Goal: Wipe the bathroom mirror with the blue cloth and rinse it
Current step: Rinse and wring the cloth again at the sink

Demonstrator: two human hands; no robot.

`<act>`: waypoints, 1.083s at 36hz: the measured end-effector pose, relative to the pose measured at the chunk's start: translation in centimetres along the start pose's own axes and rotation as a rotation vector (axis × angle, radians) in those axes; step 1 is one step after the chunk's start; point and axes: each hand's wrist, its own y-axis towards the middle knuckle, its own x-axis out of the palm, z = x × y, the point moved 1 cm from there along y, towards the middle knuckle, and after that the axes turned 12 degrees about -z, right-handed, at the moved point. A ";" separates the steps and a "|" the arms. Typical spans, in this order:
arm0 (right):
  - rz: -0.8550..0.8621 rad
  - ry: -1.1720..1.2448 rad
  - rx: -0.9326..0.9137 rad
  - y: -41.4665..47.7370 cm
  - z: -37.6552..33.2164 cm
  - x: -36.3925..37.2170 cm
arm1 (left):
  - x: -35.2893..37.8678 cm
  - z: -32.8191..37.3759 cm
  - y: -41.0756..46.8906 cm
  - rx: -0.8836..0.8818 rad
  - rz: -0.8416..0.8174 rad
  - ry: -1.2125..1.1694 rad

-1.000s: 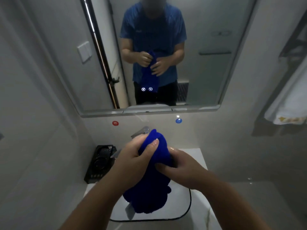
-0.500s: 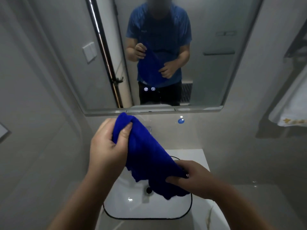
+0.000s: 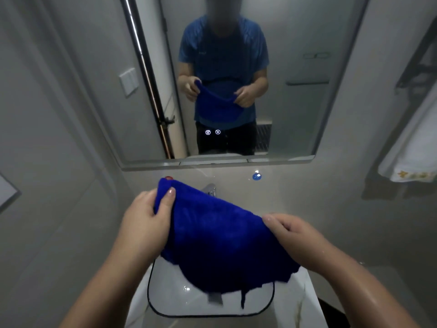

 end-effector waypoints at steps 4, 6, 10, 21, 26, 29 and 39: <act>-0.159 -0.177 0.114 -1.3 -0.6 -0.3 | 0.0 -0.7 0.1 -0.002 -0.100 0.171; -0.352 -0.397 0.267 -2.2 -1.2 -0.1 | 0.5 0.0 0.1 0.013 -0.172 0.128; -0.341 -0.384 0.181 -2.4 -2.9 0.9 | 2.1 1.7 -0.9 0.252 -0.447 0.184; -0.199 0.290 -0.356 -1.7 -5.2 3.2 | 2.7 2.9 -2.0 0.444 -0.448 0.225; -0.032 0.113 -0.372 -2.2 -5.3 3.3 | 3.0 2.7 -2.8 0.433 -0.379 0.157; -0.010 0.069 -0.343 -2.6 -5.4 3.4 | 3.2 2.7 -3.4 0.368 -0.360 0.042; -0.083 0.144 -0.317 -2.9 -4.4 5.2 | 4.0 5.7 -5.7 0.209 -0.259 -0.128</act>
